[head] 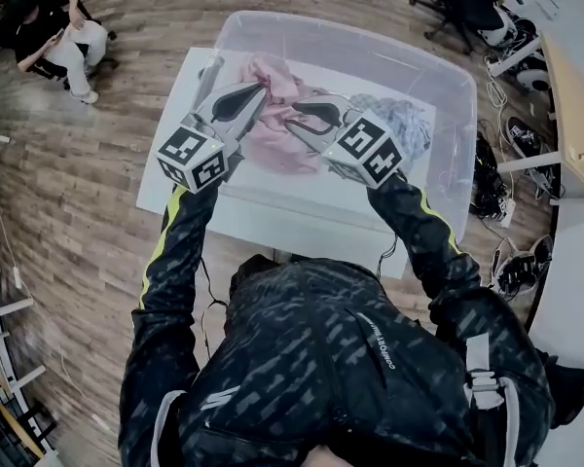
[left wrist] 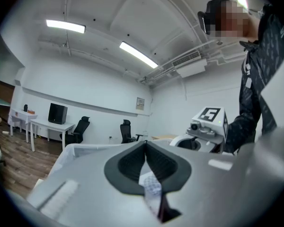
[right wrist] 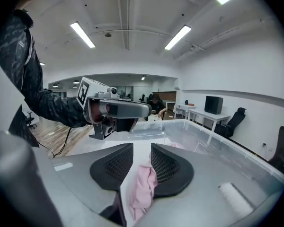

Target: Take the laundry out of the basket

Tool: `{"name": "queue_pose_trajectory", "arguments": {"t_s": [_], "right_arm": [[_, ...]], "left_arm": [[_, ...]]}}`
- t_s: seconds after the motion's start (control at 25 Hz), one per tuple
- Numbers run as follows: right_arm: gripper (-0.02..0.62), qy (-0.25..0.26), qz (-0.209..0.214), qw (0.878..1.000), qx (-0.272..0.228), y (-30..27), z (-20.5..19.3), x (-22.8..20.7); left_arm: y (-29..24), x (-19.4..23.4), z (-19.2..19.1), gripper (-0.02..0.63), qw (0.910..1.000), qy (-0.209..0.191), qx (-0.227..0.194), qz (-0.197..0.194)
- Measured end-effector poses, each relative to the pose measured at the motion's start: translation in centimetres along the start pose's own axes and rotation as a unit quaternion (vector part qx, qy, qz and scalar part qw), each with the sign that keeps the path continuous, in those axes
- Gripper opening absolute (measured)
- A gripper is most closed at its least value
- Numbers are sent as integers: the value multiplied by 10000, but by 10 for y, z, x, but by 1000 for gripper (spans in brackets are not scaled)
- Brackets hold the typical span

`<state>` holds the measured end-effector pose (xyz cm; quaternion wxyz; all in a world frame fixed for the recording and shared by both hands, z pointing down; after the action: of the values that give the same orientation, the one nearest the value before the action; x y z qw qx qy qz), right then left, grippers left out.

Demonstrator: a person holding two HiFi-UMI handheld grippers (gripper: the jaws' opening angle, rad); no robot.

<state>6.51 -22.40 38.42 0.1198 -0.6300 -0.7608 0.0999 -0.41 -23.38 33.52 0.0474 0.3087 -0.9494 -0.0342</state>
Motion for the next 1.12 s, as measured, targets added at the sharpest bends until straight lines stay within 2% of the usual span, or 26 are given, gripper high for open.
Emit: {"name": "queue_pose_trajectory", "arguments": {"t_s": [0.32, 0.52, 0.72, 0.88, 1.0, 1.12], "right_arm": [[120, -567, 204, 9972, 451, -40, -59, -19], [141, -834, 280, 9930, 789, -64, -98, -30], [195, -1032, 292, 9885, 1068, -75, -133, -42], [251, -1157, 286, 9843, 1302, -83, -160, -46], [315, -1194, 254, 9810, 1506, -85, -181, -46], [391, -1201, 113, 9785, 1674, -88, -201, -51]], "left_arm": [[-36, 32, -71, 18, 9964, 434, 731, 37], [-46, 54, -113, 102, 9914, 507, 1165, 314], [-52, 79, -138, 206, 9852, 265, 1550, 678], [-58, 95, -147, 265, 9808, 159, 1743, 860], [-62, 99, -162, 311, 9743, 44, 2039, 961], [-63, 107, -179, 350, 9674, 110, 2269, 1123]]}}
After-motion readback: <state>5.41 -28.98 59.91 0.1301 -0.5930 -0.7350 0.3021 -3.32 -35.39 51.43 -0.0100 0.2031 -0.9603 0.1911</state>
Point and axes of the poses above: the fingertips, and each gripper's own axes: y backward along the fingers, x to its left, z out of its top, the point moved 2 cm from there along y, backward along the fingers, and after that the axes turned 9 degrees about -x, right-handed, at the moved point
